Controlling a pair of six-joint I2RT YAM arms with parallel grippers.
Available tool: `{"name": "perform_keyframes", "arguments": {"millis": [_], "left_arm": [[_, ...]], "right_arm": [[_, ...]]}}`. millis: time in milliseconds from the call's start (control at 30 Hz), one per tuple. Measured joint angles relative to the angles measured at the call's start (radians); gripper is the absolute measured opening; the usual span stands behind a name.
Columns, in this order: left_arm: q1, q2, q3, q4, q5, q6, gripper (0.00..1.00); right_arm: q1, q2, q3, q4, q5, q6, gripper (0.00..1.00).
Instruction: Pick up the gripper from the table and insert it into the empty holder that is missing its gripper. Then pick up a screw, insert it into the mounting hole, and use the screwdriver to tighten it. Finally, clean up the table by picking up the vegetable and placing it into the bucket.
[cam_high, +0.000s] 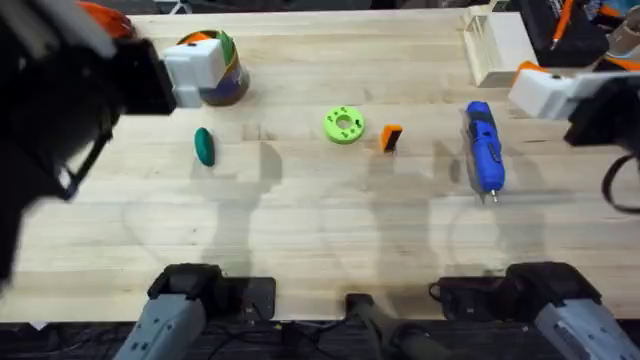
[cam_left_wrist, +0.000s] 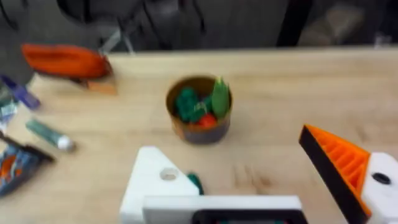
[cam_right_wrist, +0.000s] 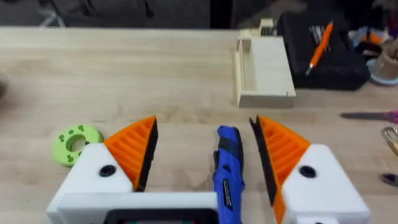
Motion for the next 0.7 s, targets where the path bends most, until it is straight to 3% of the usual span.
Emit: {"name": "perform_keyframes", "arguments": {"millis": [200,433,700], "left_arm": [[0.0,0.248,0.186,-0.197,0.0,-0.011,0.985],[0.0,0.451,0.294,-0.328,0.001,-0.018,0.985],[0.0,0.518,0.302,-0.348,0.001,-0.018,0.985]], "right_arm": [[0.0,0.279,0.23,-0.231,0.003,0.0,0.878],[0.0,0.552,0.439,-0.461,0.004,0.0,0.878],[0.0,0.661,0.496,-0.522,0.004,0.0,0.878]]}}
